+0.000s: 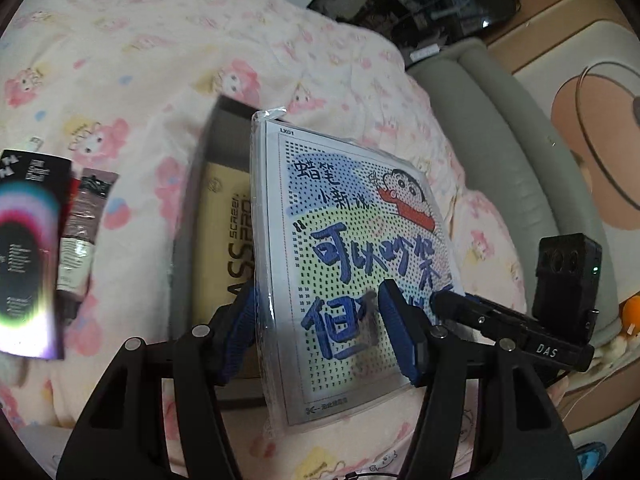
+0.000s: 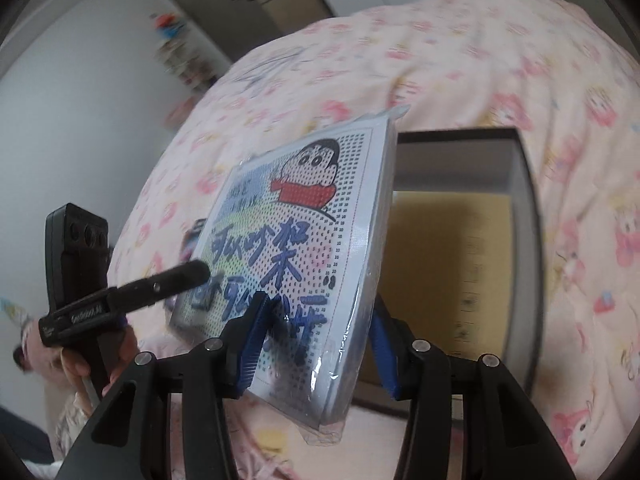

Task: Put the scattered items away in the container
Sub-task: 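Lower the bead-art kit upright into the grey box and open the right tool, then withdraw the right tool from the box, then grasp the black Smart Devil box with the right tool and lift it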

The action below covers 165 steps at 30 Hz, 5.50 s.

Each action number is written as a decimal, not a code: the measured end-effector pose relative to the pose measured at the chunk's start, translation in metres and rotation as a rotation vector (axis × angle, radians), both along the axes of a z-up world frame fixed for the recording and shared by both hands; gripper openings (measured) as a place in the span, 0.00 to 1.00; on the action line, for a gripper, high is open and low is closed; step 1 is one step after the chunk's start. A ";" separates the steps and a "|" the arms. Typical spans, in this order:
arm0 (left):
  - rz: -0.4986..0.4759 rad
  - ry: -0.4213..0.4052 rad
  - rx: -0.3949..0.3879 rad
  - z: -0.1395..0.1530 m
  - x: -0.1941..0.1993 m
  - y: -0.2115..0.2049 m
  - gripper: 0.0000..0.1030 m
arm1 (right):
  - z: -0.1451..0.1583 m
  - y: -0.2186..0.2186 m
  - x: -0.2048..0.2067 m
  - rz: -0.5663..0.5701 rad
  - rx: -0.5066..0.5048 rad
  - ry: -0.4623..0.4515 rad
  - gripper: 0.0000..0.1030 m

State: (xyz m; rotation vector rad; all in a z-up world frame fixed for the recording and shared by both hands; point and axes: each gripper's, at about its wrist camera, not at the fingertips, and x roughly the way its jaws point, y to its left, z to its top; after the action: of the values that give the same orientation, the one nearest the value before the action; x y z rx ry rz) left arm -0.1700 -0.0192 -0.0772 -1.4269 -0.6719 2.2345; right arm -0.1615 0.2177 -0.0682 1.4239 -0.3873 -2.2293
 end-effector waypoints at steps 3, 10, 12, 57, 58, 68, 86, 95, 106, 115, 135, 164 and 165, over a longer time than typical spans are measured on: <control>-0.018 -0.039 -0.062 -0.013 -0.009 0.020 0.59 | -0.013 0.010 -0.006 -0.013 0.022 -0.024 0.43; -0.024 -0.119 -0.119 -0.038 -0.021 0.043 0.61 | -0.039 0.027 -0.015 -0.053 0.086 -0.083 0.48; -0.022 -0.158 -0.107 -0.049 -0.021 0.045 0.62 | -0.042 0.028 -0.017 -0.065 0.113 -0.082 0.48; 0.035 -0.250 -0.343 -0.059 -0.009 0.047 0.55 | -0.058 -0.001 -0.017 -0.065 0.315 -0.119 0.46; 0.024 -0.240 -0.310 -0.058 -0.007 0.049 0.55 | -0.057 0.000 -0.015 -0.067 0.314 -0.116 0.46; -0.013 -0.223 -0.158 -0.045 0.002 0.029 0.36 | -0.053 0.023 -0.026 -0.085 0.255 -0.151 0.44; 0.034 -0.189 -0.169 -0.028 -0.018 -0.003 0.36 | -0.063 0.006 -0.103 -0.089 0.289 -0.161 0.43; 0.019 -0.211 -0.214 -0.064 -0.084 0.057 0.25 | -0.078 0.005 -0.128 -0.058 0.316 -0.190 0.39; 0.037 -0.219 -0.105 -0.067 -0.083 0.054 0.26 | -0.071 0.012 -0.098 -0.064 0.307 -0.190 0.38; -0.040 -0.316 -0.137 -0.079 -0.052 0.061 0.26 | -0.075 0.010 -0.039 -0.087 0.225 -0.247 0.39; -0.036 0.018 -0.170 0.008 0.033 0.042 0.51 | -0.018 -0.025 0.040 -0.164 0.282 0.007 0.39; 0.177 0.126 -0.160 0.037 0.134 -0.105 0.60 | 0.008 -0.202 0.097 0.087 0.234 0.063 0.42; 0.199 0.122 -0.154 0.035 0.136 -0.116 0.60 | 0.005 -0.212 0.094 0.107 0.229 0.058 0.42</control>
State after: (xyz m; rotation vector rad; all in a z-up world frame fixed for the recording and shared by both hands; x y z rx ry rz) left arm -0.0336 -0.1353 -0.0421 -1.3304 -0.6375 2.5535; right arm -0.0676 0.0059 -0.0628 1.4513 -0.0351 -2.2780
